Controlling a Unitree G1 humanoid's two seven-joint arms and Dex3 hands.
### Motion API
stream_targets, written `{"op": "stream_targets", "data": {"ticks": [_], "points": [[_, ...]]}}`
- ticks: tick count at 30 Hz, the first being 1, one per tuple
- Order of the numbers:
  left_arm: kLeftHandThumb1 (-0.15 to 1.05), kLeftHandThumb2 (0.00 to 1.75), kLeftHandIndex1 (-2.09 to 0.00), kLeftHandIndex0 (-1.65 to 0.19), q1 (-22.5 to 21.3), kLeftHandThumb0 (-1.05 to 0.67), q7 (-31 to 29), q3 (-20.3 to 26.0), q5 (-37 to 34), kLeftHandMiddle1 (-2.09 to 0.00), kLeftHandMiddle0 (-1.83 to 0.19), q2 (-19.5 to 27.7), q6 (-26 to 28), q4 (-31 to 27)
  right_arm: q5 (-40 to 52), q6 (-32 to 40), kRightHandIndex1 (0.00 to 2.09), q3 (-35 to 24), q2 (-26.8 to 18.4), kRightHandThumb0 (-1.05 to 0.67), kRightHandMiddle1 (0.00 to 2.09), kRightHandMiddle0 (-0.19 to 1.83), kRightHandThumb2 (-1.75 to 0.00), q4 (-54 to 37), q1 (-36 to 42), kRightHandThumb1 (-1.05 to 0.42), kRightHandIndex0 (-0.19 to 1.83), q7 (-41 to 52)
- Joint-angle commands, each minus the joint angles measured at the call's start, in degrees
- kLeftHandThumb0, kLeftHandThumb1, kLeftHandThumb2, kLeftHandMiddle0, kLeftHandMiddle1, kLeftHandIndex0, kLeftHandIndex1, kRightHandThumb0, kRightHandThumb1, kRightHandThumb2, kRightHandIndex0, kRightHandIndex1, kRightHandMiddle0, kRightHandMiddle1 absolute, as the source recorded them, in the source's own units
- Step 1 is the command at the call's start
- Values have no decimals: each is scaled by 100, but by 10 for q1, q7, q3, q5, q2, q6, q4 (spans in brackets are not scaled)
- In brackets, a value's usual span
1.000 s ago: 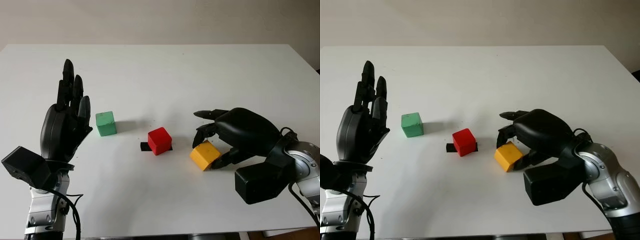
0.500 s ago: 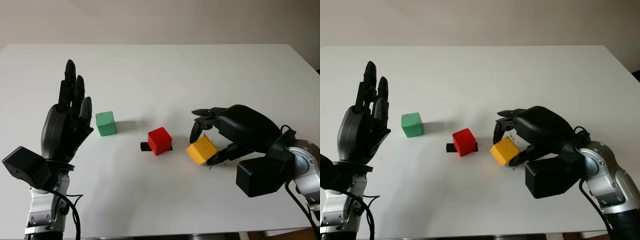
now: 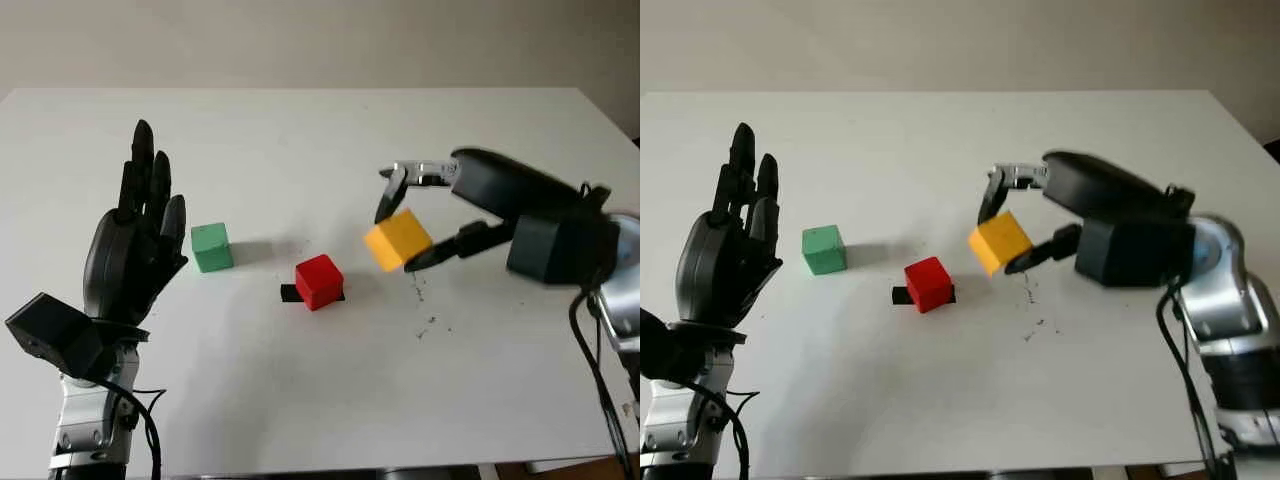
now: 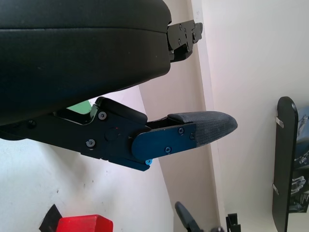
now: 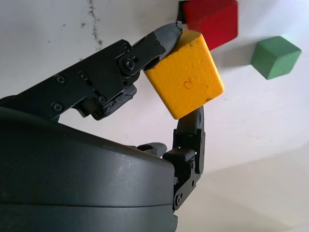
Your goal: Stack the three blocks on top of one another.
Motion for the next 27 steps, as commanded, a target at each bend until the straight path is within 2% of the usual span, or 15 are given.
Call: {"op": "stream_targets", "data": {"ticks": [1,4,12,15,27], "points": [[105,58,0,19,4,-68,2,-2,0,0,19,-2,-1,-8,15,35,3,8,9,-42,145,42,-5,4,-31,-91,34,22],[105,56,0,19,5,-67,5,-4,0,0,19,-7,-5,-6,20,55,3,19,18,-43,150,41,-5,15,-50,-91,34,40],[105,55,0,19,8,-69,15,-7,5,0,19,-10,-8,-5,0,29,5,63,42,-44,154,39,-5,57,-90,-90,36,66],[105,55,0,19,9,-67,14,-7,3,0,19,-13,-15,-2,-2,48,5,74,60,-45,154,39,-5,64,-100,-89,36,70],[105,54,0,19,10,-67,17,-8,9,0,19,-13,-22,3,3,85,3,81,113,-51,163,40,-6,109,-112,-92,31,67]]}}
